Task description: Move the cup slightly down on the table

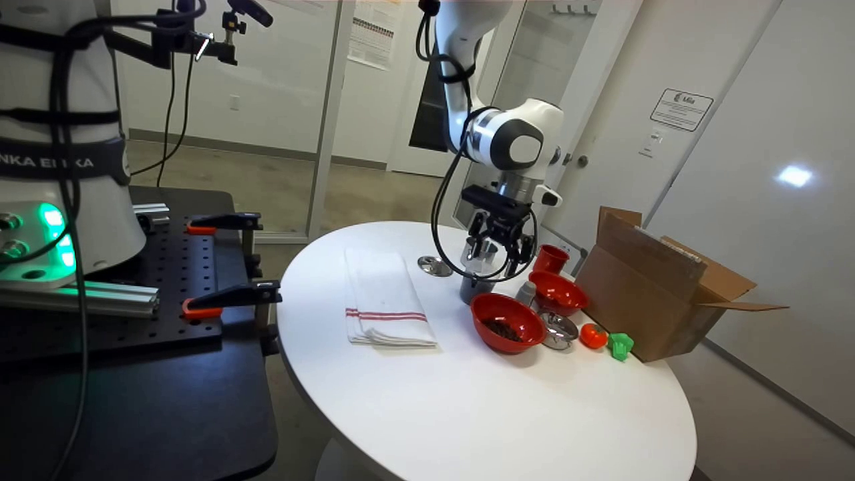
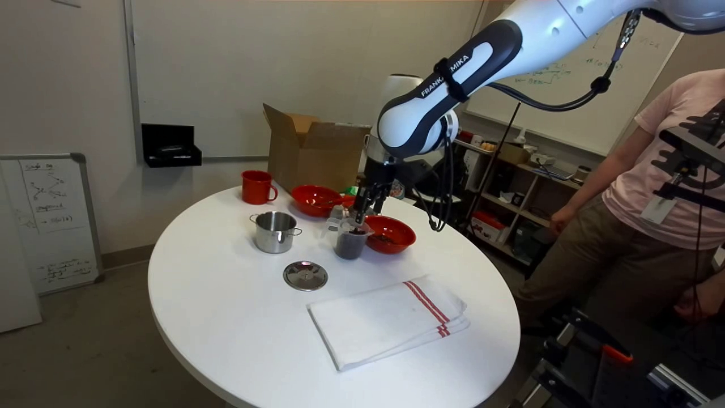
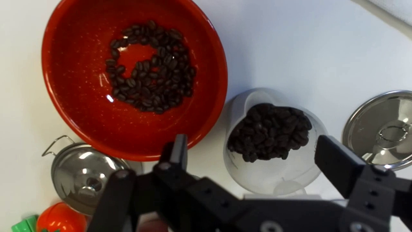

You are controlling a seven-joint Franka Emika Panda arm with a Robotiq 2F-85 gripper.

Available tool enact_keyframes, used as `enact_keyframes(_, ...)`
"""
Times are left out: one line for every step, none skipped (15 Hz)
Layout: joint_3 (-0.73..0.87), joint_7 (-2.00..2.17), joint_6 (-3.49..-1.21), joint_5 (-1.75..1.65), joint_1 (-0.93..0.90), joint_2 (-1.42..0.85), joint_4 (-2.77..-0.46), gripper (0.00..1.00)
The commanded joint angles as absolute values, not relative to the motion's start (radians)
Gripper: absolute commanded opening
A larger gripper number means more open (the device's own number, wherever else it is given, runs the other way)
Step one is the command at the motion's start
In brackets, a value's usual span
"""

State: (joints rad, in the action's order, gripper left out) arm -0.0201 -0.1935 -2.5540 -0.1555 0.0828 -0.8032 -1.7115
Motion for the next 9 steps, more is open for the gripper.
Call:
enact_keyframes(-0.037,-0.232,-2.529,-0.122,0.103,-0.824,-1.681,0.74)
enact_keyframes(-0.038,-0.233,-2.529,-0.12,0.104,-0.825,-1.681,0.68)
enact_keyframes(-0.04,-0.234,-2.53,-0.118,0.107,-0.826,-1.682,0.61)
enact_keyframes(-0.042,-0.235,-2.53,-0.116,0.109,-0.826,-1.682,0.74)
enact_keyframes(-0.042,-0.234,-2.526,-0.114,0.11,-0.829,-1.675,0.86)
enact_keyframes(-0.043,-0.232,-2.523,-0.111,0.111,-0.832,-1.667,0.91)
enact_keyframes(-0.041,-0.23,-2.519,-0.11,0.112,-0.836,-1.656,0.96)
enact_keyframes(-0.041,-0.23,-2.515,-0.109,0.113,-0.839,-1.647,0.99)
enact_keyframes(-0.038,-0.228,-2.508,-0.109,0.111,-0.846,-1.633,1.0)
